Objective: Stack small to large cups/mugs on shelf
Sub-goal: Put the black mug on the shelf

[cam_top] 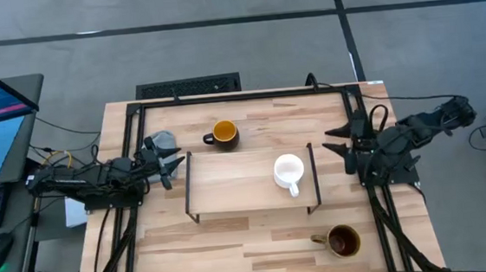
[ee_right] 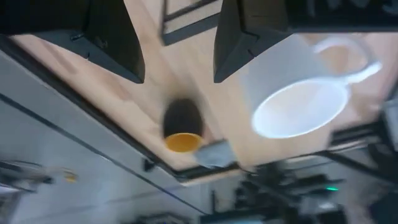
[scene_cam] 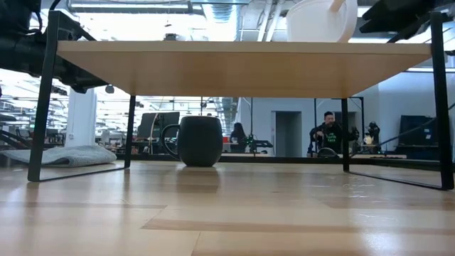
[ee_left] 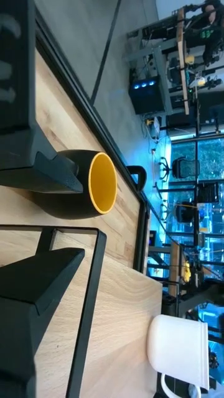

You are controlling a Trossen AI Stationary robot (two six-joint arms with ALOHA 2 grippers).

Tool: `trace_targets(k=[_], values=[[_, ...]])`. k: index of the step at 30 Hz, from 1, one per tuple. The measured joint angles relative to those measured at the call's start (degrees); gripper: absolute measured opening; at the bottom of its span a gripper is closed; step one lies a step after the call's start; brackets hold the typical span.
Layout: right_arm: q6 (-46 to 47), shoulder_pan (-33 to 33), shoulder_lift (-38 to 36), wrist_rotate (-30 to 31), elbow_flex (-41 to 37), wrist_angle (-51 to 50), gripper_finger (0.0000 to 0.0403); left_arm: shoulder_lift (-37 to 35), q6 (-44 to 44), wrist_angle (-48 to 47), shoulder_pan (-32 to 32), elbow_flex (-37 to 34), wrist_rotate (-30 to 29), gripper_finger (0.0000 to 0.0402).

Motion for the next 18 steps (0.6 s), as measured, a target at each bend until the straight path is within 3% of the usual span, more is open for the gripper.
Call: trace_targets(k=[8, 18], values=[[-10.5, 0.0, -11.0, -4.6, -13.3, 17.0, 0.0214, 0.0, 0.6, 0.0, 0.0, 0.0, 0.0, 0.0146], [-17.1, -2.7, -20.8, -5.1, -19.2, 19.7, 0.0214, 0.0, -2.4, 0.0, 0.0, 0.0, -0.1, 0.0146]])
